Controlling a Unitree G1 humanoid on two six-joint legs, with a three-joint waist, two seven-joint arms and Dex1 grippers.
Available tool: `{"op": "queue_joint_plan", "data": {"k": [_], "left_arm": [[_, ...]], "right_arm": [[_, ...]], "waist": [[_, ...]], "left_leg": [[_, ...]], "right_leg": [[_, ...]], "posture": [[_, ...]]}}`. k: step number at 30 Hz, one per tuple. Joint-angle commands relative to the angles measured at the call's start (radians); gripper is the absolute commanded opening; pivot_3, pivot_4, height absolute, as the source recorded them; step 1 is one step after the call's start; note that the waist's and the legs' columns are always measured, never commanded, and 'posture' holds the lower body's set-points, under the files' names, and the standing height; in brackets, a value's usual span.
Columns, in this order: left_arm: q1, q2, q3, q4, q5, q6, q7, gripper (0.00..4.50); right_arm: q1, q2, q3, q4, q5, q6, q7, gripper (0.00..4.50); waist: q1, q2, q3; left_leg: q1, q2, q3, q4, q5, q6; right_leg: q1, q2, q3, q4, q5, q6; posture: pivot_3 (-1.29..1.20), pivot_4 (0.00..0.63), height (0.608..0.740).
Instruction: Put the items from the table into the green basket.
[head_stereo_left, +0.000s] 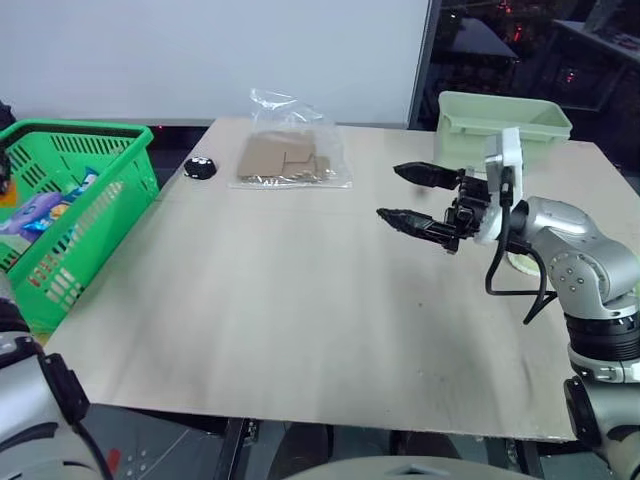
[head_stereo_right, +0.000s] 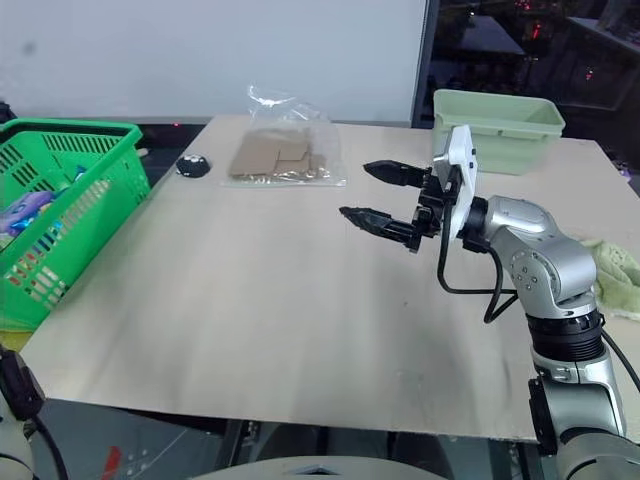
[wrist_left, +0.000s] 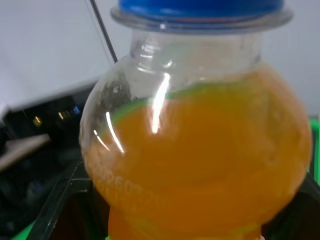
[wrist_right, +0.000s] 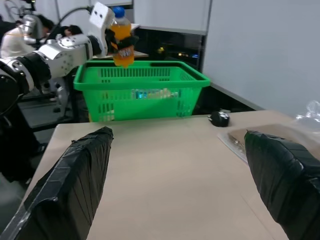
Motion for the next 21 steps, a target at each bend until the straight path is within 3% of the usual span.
{"op": "queue_joint_plan", "data": {"k": [1,2,5,6,11,14,18,21], "left_arm": [[-0.054,0.040,-0.002,0.038,-0.009,-0.049,-0.007,2.81],[-0.057,0.041,-0.003,0.050,-0.012,-0.056,-0.015,2.81],[-0.060,0.041,-0.019,0.069,-0.012,-0.071,-0.039,4.32],[-0.064,0.039,-0.026,0.071,-0.011,-0.073,-0.048,4.42],[-0.080,0.036,-0.037,0.070,0.002,-0.095,-0.008,4.42],[-0.074,0.008,-0.024,-0.005,-0.047,-0.141,-0.081,4.42],[0.061,-0.105,-0.016,-0.311,-0.247,-0.010,-0.339,4.42],[0.315,-0.187,-0.063,-0.676,-0.374,0.167,-0.436,4.42]], "right_arm": [[0.000,-0.015,-0.008,-0.031,-0.002,-0.001,0.001,4.50],[0.004,-0.016,-0.011,-0.035,0.000,-0.001,0.001,4.50],[0.013,-0.021,-0.015,-0.042,0.002,0.001,0.001,4.50],[0.015,-0.023,-0.016,-0.044,0.004,0.002,0.002,4.50],[0.024,-0.030,-0.024,-0.047,0.011,0.004,0.005,4.50],[0.031,-0.040,-0.028,-0.041,0.005,0.000,0.009,4.50],[0.063,-0.075,-0.050,-0.018,-0.008,-0.008,0.016,4.50],[0.128,-0.120,-0.080,0.021,-0.032,-0.031,0.035,4.50]], "waist": [[-0.001,-0.002,-0.001],[-0.002,-0.003,-0.002],[-0.006,-0.005,-0.003],[-0.007,-0.005,-0.003],[-0.014,-0.003,-0.003],[-0.014,-0.003,-0.003],[-0.007,-0.002,-0.005],[-0.012,0.000,-0.006]], "left_leg": [[0.000,0.000,0.000,0.000,0.000,0.000],[0.000,0.000,0.000,0.000,0.000,0.000],[0.000,0.000,0.000,0.000,0.000,0.000],[0.000,0.000,0.000,0.000,0.000,0.000],[0.001,0.000,0.001,0.000,0.000,0.000],[0.001,0.001,0.001,0.000,0.000,0.000],[0.000,0.000,0.001,0.000,0.000,0.000],[0.001,-0.001,0.004,0.000,0.000,0.000]], "right_leg": [[0.000,0.000,0.000,0.000,0.000,0.000],[0.000,0.000,0.000,0.000,0.000,0.000],[0.000,0.000,0.000,0.000,0.000,0.000],[0.000,0.000,0.000,0.000,0.000,0.000],[0.000,0.000,0.000,0.001,0.000,0.000],[0.000,0.000,0.000,0.001,0.000,0.000],[0.000,-0.001,0.000,0.000,0.000,0.000],[0.001,-0.005,0.002,0.000,0.000,0.000]], "posture": [[0.07,0.000,0.740],[0.07,0.000,0.740],[0.06,0.000,0.740],[0.06,0.000,0.740],[0.06,0.000,0.740],[0.07,0.000,0.740],[0.06,0.000,0.740],[0.06,0.000,0.740]]}}
